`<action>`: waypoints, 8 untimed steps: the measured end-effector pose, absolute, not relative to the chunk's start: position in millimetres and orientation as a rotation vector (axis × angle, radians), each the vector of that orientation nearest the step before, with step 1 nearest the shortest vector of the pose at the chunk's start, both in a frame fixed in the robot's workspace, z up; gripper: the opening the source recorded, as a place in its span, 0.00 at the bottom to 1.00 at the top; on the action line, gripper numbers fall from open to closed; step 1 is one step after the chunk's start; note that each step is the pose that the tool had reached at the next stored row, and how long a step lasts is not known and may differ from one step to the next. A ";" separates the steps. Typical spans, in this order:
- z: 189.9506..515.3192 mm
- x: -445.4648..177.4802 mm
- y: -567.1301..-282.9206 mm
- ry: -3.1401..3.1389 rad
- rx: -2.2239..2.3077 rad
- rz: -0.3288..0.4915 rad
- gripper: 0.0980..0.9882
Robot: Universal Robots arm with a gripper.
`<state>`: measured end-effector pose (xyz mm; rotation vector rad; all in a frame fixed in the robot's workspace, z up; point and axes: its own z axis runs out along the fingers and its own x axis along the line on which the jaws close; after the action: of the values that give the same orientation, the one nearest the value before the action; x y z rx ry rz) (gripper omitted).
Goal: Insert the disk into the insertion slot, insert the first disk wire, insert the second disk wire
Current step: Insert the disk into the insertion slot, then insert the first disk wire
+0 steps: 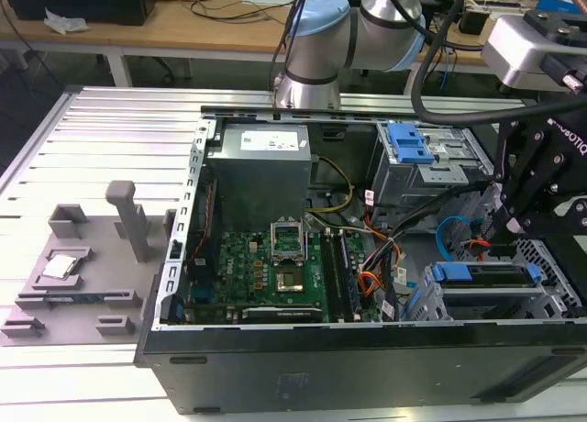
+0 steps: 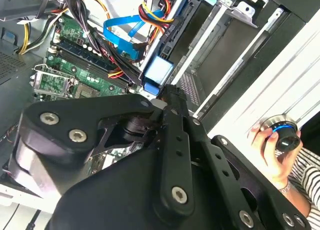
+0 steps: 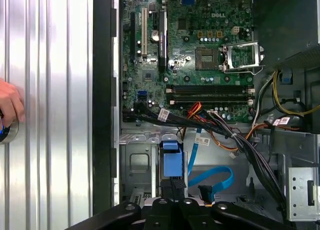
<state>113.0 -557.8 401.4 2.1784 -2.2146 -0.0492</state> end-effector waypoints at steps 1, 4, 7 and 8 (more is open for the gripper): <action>401.4 112.9 -557.8 -2.215 2.178 -0.049 0.01; 401.4 113.0 -557.8 -2.215 2.178 -0.049 0.01; 401.3 112.9 -557.8 -2.215 2.178 -0.049 0.01; 401.2 113.1 -557.8 -2.215 2.178 -0.049 0.01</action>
<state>113.1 -557.8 401.2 2.1784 -2.2147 -0.0494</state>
